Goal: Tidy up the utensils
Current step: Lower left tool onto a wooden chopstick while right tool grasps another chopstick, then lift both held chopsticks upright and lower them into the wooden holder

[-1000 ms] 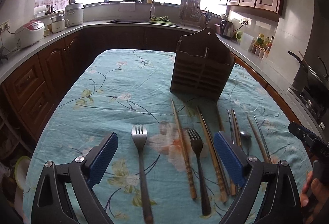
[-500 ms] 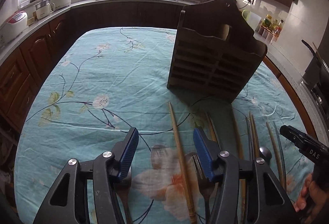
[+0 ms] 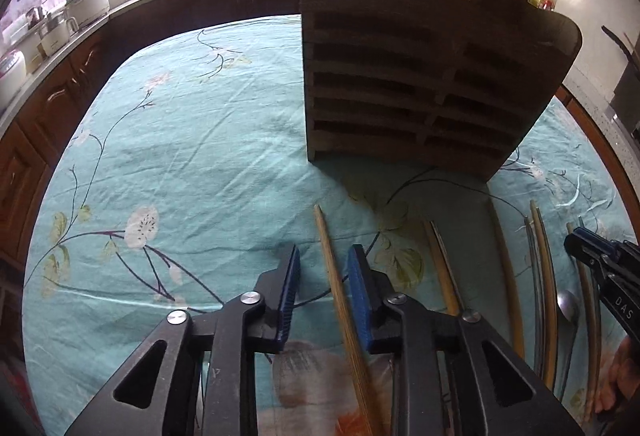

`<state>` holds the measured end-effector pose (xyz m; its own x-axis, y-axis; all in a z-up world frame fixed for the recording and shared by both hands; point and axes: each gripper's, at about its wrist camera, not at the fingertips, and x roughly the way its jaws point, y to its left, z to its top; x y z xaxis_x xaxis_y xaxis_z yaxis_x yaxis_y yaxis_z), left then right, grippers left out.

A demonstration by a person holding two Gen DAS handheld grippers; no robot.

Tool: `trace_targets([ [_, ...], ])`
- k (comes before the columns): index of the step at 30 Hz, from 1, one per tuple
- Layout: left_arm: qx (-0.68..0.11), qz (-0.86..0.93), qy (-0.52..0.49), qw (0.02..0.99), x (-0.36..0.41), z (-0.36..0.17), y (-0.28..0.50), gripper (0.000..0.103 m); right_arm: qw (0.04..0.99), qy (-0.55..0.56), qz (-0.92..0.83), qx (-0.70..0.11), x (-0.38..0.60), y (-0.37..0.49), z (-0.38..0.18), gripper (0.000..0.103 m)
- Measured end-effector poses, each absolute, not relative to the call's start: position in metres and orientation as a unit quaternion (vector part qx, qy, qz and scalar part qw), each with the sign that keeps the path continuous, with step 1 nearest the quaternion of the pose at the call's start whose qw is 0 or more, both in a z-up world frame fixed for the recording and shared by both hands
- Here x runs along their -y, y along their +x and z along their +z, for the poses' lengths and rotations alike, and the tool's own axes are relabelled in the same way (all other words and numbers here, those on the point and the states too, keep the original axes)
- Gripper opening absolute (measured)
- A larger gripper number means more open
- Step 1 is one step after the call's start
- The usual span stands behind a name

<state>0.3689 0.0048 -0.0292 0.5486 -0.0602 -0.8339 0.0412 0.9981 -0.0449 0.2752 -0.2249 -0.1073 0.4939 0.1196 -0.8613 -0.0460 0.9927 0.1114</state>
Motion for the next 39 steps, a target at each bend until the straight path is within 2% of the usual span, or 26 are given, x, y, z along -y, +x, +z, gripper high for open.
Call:
trace_targets([
  [2,-0.477,-0.044,-0.012,0.878,-0.002,-0.030,0.371,0.006,0.861,0.059,0.056,-0.501,0.229,0.276,-0.107,0.006],
  [5,-0.478,-0.065,-0.026,0.875,-0.001,-0.028,0.369,0.004,0.862,0.089,0.070,-0.494,0.233,0.271,-0.099,0.005],
  [29,-0.305,-0.117,-0.110,0.939,-0.061,0.110,0.222,0.004,0.929,0.142,0.129,-0.316,0.236,0.227,0.071,0.005],
  [39,-0.247,-0.108,-0.118,0.956,-0.073,0.131,0.207,0.004,0.943,0.145,0.133,-0.269,0.229,0.245,0.100,0.005],
])
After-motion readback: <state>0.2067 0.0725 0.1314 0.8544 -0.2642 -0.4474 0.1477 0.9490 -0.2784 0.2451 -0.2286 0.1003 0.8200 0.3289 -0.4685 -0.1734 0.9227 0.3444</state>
